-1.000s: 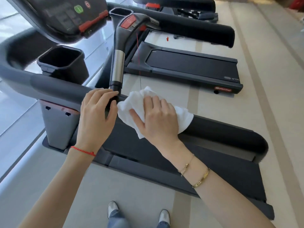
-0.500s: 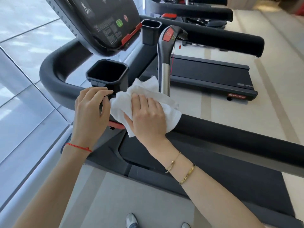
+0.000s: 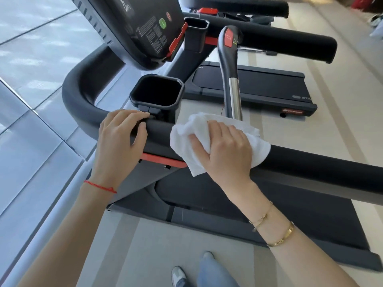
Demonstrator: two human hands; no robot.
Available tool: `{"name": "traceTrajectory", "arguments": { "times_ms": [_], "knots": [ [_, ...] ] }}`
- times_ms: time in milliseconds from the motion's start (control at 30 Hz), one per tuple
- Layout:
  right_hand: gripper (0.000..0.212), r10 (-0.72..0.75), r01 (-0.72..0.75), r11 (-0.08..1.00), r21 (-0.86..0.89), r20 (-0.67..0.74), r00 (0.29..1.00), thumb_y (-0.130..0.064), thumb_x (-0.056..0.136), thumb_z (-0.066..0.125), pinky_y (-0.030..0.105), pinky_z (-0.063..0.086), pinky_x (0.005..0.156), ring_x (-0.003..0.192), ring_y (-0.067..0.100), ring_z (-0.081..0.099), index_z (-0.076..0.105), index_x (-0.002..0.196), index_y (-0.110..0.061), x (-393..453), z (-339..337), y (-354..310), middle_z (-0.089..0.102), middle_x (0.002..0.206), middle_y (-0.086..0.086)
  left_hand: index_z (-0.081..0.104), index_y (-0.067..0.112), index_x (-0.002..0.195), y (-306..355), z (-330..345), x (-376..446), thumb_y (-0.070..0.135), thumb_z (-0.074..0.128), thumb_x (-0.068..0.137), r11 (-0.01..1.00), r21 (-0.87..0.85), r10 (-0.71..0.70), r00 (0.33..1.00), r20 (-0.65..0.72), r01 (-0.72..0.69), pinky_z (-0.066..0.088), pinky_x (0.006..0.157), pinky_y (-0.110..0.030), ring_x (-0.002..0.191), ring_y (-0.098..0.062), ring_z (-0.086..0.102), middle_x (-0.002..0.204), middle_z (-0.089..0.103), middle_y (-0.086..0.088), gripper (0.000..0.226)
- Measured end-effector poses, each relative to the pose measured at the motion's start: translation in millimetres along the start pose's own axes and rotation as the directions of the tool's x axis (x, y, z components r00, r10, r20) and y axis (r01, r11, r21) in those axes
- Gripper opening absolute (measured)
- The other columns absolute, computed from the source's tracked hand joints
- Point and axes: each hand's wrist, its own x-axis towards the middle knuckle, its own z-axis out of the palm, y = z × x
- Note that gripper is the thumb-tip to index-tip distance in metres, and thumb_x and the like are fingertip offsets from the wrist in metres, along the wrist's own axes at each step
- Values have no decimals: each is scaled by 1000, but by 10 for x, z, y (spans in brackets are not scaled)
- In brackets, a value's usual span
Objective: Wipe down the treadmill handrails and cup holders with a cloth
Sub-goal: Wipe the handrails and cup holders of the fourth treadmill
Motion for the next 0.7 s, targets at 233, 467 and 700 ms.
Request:
{"name": "traceTrajectory", "arguments": {
  "times_ms": [233, 467, 700],
  "knots": [
    [58, -36, 33, 999, 34, 91, 995, -59, 99, 33, 34, 47, 65, 71, 22, 58, 64, 96, -10, 265, 210, -625, 66, 86, 5, 73, 11, 100, -200, -30, 189, 13, 51, 99, 996, 56, -66, 998, -1, 66, 39, 103, -51, 97, -24, 60, 100, 72, -2, 22],
    [55, -139, 132, 990, 58, 132, 981, -54, 100, 36, 32, 52, 76, 80, 20, 63, 64, 115, -9, 201, 122, -377, 70, 96, 3, 73, 11, 85, -293, -43, 245, 16, 53, 98, 990, 100, -95, 995, -25, 97, 45, 94, -50, 85, -26, 64, 86, 73, 0, 25],
    [43, 18, -43, 992, 119, 202, 979, -49, 100, 33, 25, 32, 54, 54, 15, 51, 56, 80, -18, 354, -9, -214, 55, 62, -7, 69, 18, 84, -332, -62, 527, 23, 51, 95, 979, -9, -206, 978, -36, 206, 53, 73, -43, 80, -17, 59, 80, 68, 5, 22]
  ]
}}
